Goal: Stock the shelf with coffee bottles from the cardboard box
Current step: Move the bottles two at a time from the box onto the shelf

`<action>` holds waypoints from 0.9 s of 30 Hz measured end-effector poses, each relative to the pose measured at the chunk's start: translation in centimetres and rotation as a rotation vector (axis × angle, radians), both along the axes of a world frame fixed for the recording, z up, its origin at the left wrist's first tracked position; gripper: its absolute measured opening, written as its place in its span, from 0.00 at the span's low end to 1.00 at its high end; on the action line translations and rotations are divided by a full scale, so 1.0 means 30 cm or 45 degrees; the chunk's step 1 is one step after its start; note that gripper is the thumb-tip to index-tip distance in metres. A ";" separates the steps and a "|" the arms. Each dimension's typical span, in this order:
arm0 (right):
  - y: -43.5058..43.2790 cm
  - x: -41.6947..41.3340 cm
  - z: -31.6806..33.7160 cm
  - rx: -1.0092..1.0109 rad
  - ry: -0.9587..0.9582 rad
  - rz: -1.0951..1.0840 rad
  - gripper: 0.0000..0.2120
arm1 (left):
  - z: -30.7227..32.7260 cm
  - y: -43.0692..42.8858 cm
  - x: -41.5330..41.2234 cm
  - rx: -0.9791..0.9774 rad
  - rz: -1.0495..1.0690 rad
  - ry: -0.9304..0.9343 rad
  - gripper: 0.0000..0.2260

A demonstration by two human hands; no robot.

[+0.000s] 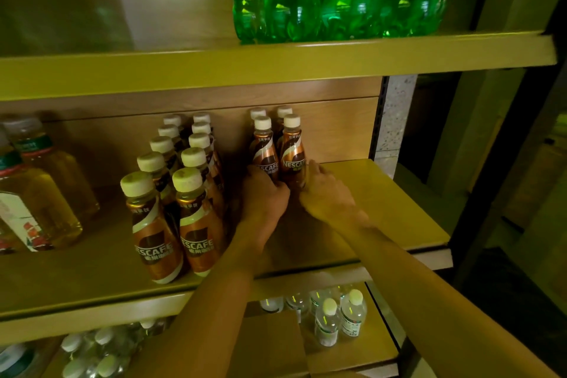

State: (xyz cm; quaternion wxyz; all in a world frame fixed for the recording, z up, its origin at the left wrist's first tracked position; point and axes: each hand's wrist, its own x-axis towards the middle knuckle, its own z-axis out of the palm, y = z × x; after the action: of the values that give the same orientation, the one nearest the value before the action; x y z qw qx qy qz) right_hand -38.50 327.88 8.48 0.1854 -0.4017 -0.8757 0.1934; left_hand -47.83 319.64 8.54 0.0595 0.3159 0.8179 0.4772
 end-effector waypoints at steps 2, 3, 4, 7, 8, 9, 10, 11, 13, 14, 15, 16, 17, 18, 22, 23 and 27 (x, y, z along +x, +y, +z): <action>-0.030 0.050 -0.003 0.126 -0.060 0.003 0.25 | 0.000 -0.037 0.031 -0.058 -0.016 0.112 0.22; -0.047 0.076 -0.004 0.162 -0.065 -0.007 0.24 | 0.001 -0.058 0.046 -0.087 -0.036 0.163 0.23; -0.066 0.104 -0.005 0.182 -0.070 -0.024 0.23 | 0.002 -0.081 0.063 -0.117 -0.063 0.207 0.23; -0.128 0.190 -0.012 0.209 -0.107 -0.050 0.27 | -0.002 -0.156 0.117 -0.233 -0.145 0.382 0.22; -0.152 0.221 -0.015 0.222 -0.112 -0.054 0.27 | -0.008 -0.184 0.138 -0.277 -0.155 0.451 0.22; -0.178 0.254 -0.016 0.235 -0.109 -0.056 0.26 | -0.013 -0.213 0.162 -0.325 -0.157 0.509 0.22; -0.205 0.285 -0.019 0.246 -0.099 -0.058 0.23 | -0.019 -0.242 0.187 -0.378 -0.163 0.556 0.22; -0.235 0.317 -0.023 0.262 -0.087 -0.060 0.20 | -0.028 -0.272 0.211 -0.422 -0.181 0.603 0.21; -0.296 0.376 -0.031 0.293 -0.066 -0.069 0.16 | -0.052 -0.332 0.257 -0.466 -0.234 0.713 0.21; -0.327 0.402 -0.036 0.304 -0.055 -0.071 0.14 | -0.065 -0.363 0.279 -0.466 -0.255 0.754 0.21; -0.359 0.425 -0.041 0.313 -0.041 -0.069 0.15 | -0.078 -0.395 0.301 -0.455 -0.271 0.773 0.20; -0.392 0.448 -0.049 0.330 -0.026 -0.064 0.16 | -0.093 -0.426 0.323 -0.438 -0.282 0.777 0.20; -0.427 0.469 -0.059 0.353 -0.011 -0.060 0.18 | -0.109 -0.456 0.343 -0.425 -0.294 0.775 0.20; -0.463 0.488 -0.070 0.381 0.002 -0.057 0.19 | -0.126 -0.485 0.362 -0.421 -0.308 0.768 0.20; -0.594 0.542 -0.141 0.417 0.056 -0.027 0.20 | -0.199 -0.598 0.410 -0.357 -0.356 0.747 0.21; -0.622 0.548 -0.163 0.393 0.056 -0.018 0.21 | -0.220 -0.626 0.417 -0.332 -0.369 0.749 0.21; -0.714 0.547 -0.283 0.285 0.033 -0.008 0.21 | -0.331 -0.734 0.425 -0.338 -0.377 0.727 0.22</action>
State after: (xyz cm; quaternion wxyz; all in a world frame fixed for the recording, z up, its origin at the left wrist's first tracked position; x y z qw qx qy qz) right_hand -22.10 306.47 -0.02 0.2409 -0.3786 -0.8882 0.0990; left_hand -35.09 297.62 -1.38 -0.0627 0.5415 0.8017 0.2453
